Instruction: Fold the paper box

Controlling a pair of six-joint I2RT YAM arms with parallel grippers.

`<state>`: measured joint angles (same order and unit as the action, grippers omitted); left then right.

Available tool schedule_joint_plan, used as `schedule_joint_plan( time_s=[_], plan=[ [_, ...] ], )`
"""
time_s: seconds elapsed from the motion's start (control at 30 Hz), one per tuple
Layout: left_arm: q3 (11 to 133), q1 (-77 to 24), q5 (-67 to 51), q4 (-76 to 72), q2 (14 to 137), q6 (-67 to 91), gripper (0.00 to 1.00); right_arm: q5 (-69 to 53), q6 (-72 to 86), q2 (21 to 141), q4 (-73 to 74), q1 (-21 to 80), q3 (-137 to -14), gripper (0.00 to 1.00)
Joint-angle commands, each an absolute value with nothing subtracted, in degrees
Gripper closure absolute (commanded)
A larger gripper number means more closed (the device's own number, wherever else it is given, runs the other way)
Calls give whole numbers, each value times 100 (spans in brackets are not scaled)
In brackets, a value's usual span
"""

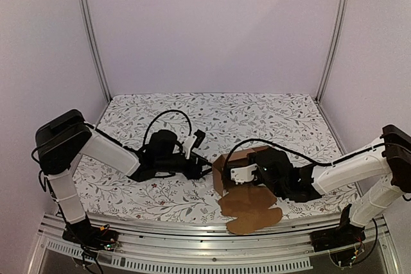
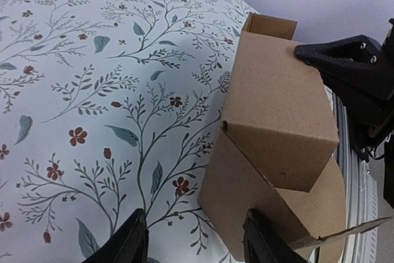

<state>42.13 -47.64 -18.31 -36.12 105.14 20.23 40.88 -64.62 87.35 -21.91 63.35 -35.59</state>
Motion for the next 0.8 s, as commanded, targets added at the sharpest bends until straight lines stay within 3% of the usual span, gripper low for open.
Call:
schedule_joint_plan(
  time_s=[0.0, 0.77],
  plan=[
    [4439, -5074, -1973, -3456, 10658, 1744, 47, 4295, -6568, 8434, -2746, 6552, -3192, 100],
    [3943, -5995, -1448, -3528, 10083, 1874, 43, 4549, -6438, 7517, -2760, 6821, -2504, 100]
  ],
)
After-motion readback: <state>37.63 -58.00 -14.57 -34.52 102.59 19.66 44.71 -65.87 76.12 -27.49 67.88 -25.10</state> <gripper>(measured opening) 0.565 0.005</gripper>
